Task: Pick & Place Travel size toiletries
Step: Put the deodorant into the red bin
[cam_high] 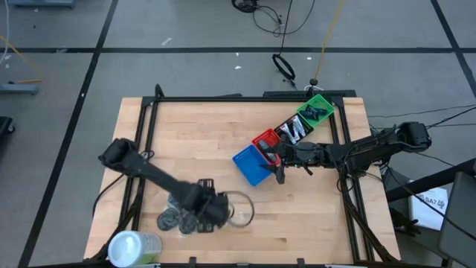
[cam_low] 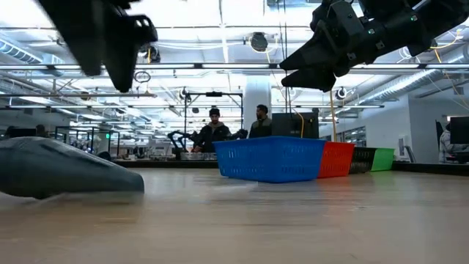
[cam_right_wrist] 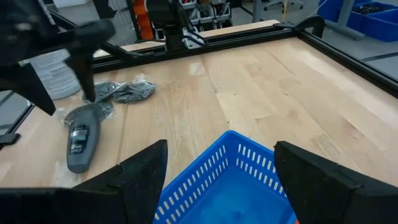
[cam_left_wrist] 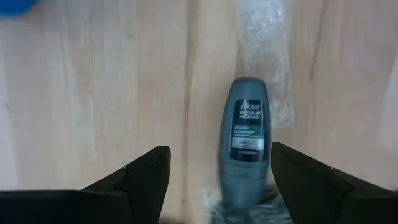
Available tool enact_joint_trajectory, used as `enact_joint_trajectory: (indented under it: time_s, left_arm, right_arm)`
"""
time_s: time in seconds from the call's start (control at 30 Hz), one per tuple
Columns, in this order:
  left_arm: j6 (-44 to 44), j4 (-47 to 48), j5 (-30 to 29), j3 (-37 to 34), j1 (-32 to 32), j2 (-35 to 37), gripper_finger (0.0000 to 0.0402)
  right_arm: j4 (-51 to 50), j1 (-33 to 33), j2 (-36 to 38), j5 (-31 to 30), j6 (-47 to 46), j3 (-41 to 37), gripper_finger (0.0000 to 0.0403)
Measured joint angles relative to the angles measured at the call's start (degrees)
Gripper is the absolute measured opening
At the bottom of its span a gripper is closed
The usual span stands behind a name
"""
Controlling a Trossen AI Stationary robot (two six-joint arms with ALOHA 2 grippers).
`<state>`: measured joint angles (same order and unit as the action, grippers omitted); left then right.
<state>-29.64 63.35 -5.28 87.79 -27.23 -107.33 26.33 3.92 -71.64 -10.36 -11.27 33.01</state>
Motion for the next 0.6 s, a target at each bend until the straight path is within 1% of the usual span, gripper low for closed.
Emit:
enact_joint_trajectory:
  time_s: [0.07,0.17,0.23,0.37,0.6]
  left_arm:
    - [1.72,0.35,-2.80,-0.02,-2.23,-0.57,0.0271]
    - [1.94,0.17,-3.41,-0.02,-3.98,-2.46,0.0271]
    - [0.42,-0.06,-3.10,-0.03,-4.60,-4.30,0.0271]
    - [-0.51,-0.10,-0.49,-0.07,-5.65,-7.91,0.0271]
    - [-2.02,-0.57,-0.32,-0.07,-6.97,-12.87,0.0271]
  right_arm:
    - [0.00,0.00,0.00,0.01,0.00,0.00,0.0279]
    - [0.00,0.00,0.00,0.01,0.00,0.00,0.0279]
    - [0.02,0.00,0.00,0.00,0.00,0.00,0.0279]
    - [0.00,0.00,0.00,0.01,0.00,0.00,0.0279]
    - [0.00,0.00,0.00,0.01,-0.22,0.00,0.0279]
